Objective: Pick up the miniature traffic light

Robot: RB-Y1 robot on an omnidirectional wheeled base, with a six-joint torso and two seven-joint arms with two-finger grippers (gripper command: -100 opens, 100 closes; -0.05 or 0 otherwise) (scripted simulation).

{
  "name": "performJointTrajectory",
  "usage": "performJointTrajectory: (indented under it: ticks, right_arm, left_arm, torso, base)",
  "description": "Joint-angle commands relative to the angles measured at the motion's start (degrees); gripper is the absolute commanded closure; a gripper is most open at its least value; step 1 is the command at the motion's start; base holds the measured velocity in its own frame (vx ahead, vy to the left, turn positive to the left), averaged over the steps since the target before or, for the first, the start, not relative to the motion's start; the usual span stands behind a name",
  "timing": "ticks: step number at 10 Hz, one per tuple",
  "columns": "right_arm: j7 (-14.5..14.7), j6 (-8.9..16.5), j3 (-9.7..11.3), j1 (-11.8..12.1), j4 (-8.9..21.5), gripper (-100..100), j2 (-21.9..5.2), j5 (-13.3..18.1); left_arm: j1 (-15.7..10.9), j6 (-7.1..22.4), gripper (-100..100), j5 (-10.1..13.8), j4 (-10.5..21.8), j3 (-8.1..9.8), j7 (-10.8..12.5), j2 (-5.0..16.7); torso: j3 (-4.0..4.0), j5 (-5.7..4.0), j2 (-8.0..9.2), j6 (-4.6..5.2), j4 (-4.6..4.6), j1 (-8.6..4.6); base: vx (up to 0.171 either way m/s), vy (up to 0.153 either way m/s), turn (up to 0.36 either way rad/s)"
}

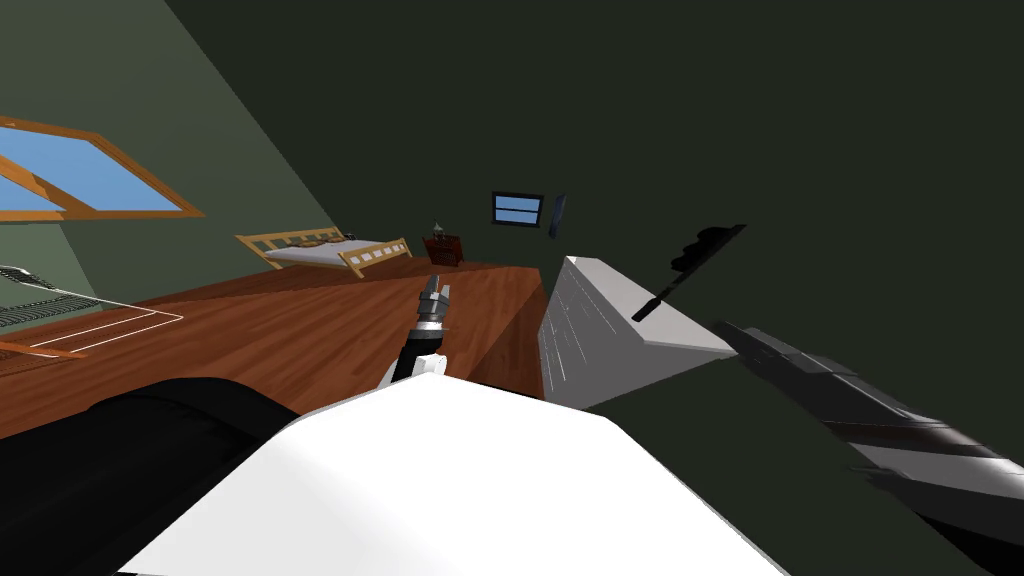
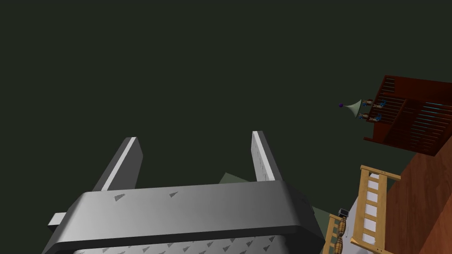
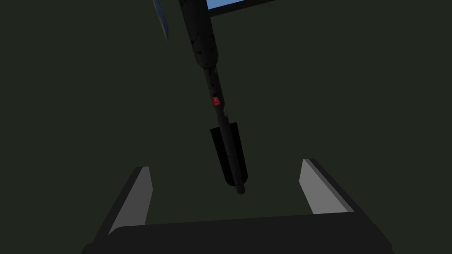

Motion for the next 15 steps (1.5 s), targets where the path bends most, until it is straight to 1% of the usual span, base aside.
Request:
performJointTrajectory:
  ticks: [1,4,7,9,10,11,12,13,14,15]
  right_arm:
    - [0.1,-0.2,-1.6,0.8,0.0,-100,-1.2,-0.2]
    - [0.5,-0.3,-6.4,4.0,-0.5,-100,-5.9,-1.0]
    - [0.7,-0.4,-10.2,6.6,-1.0,-100,-9.4,-1.7]
    - [0.9,-0.5,-11.9,7.7,-1.1,-100,-10.8,-2.1]
    - [1.0,-0.3,-11.1,7.3,-1.2,-100,-10.3,-1.9]
    - [1.0,-0.4,-11.2,7.3,-1.2,0,-10.3,-1.9]
    - [0.1,1.5,-8.4,4.4,1.6,-100,-13.0,-0.9]
    - [0.1,1.5,-7.1,3.1,3.6,-100,-13.0,-0.9]
    - [0.1,1.5,-5.1,1.4,3.9,-100,-13.0,-0.9]
    - [0.1,1.5,-3.2,-0.5,3.9,-100,-13.0,-0.9]
  left_arm:
    - [0.0,0.0,0,0.0,0.0,0.0,0.0,0.0]
    - [0.0,0.0,0,0.0,0.0,0.0,0.0,0.0]
    - [0.0,0.0,0,0.0,0.0,0.0,0.0,0.0]
    - [0.0,0.0,0,0.0,0.0,0.0,0.0,0.0]
    - [0.0,0.0,0,0.0,0.0,0.0,0.0,0.0]
    - [0.0,0.0,0,0.0,0.0,0.0,0.0,0.0]
    - [0.0,0.0,0,0.0,0.0,0.0,0.0,0.0]
    - [0.0,0.0,0,0.0,0.0,-0.01,0.0,0.0]
    - [0.0,0.0,0,0.0,0.0,-0.01,0.0,0.0]
    - [0.0,0.0,0,0.0,0.0,0.0,0.0,0.0]
  torso:
    - [0.0,0.0,0.0,0.0,0.0,0.0]
    - [0.06,-0.02,0.1,0.01,0.03,-0.06]
    - [0.03,-0.02,0.05,0.01,0.01,-0.04]
    - [0.07,-0.02,0.13,0.01,0.03,-0.02]
    - [0.12,-0.02,0.21,0.01,0.05,-0.04]
    - [0.19,-0.03,0.34,0.02,0.07,-0.02]
    - [0.24,-0.02,0.42,0.02,0.1,-0.01]
    - [0.43,-0.04,0.77,-0.01,0.16,-0.08]
    - [0.54,-0.06,0.93,0.03,0.22,-0.1]
    - [0.49,-0.04,0.83,0.04,0.21,-0.06]
  base:
    - [0.078,0.0,0.001]
    - [0.086,-0.018,-0.003]
    - [0.101,-0.011,-0.004]
    - [0.067,-0.011,-0.003]
    - [0.024,-0.006,0.002]
    - [0.005,-0.001,0.001]
    - [-0.119,-0.015,0.095]
    - [-0.144,-0.015,0.073]
    - [-0.076,-0.002,-0.006]
    - [-0.022,0.003,-0.013]
